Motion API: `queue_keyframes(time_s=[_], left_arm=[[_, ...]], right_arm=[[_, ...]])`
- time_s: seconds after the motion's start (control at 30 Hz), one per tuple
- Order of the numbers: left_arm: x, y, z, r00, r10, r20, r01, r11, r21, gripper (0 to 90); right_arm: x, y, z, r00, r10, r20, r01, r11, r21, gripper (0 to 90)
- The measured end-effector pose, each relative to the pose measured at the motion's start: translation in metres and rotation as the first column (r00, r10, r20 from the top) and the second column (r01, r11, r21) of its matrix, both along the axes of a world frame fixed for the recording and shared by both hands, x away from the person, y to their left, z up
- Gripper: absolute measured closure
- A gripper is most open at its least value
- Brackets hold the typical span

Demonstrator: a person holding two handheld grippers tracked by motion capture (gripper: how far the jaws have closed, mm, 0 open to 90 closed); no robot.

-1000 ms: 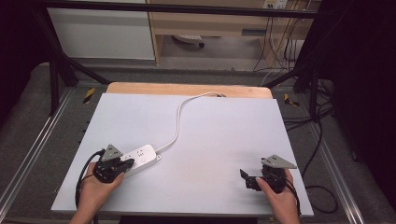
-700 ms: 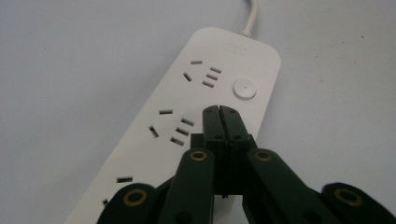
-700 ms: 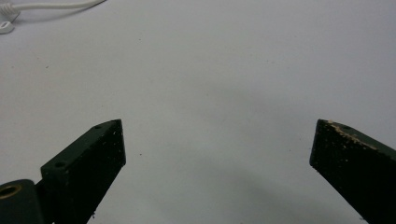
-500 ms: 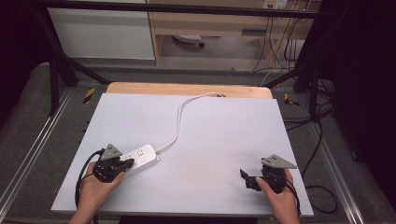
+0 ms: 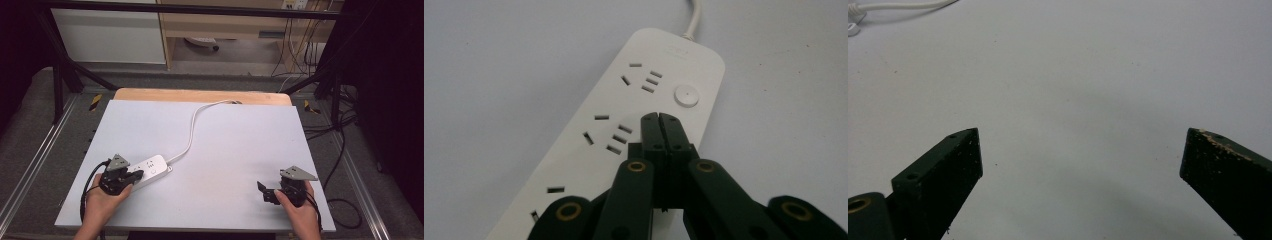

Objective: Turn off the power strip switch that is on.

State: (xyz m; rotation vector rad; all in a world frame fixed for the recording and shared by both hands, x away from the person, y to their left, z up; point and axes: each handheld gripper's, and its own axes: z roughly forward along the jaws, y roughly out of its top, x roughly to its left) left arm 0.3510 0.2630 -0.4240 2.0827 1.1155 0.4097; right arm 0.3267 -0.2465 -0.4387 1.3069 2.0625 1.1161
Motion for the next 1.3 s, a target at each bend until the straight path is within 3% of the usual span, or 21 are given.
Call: queue_keyframes(time_s=[0.37,1.3], left_arm=[[-0.0008,-0.002,-0.0002,0.9999,-0.002,0.01,0.002,0.9998,0.019,90.0],[-0.0003,-0.0009,-0.0001,0.9999,-0.009,0.008,0.008,0.9999,0.015,90.0]], right_arm=[[0.0001,-0.0008,0.0,1.0,-0.001,0.0,0.001,1.0,-0.001,4.1],[-0.0005,-0.0014,0.001,1.0,-0.003,0.002,0.003,1.0,0.0,4.0]])
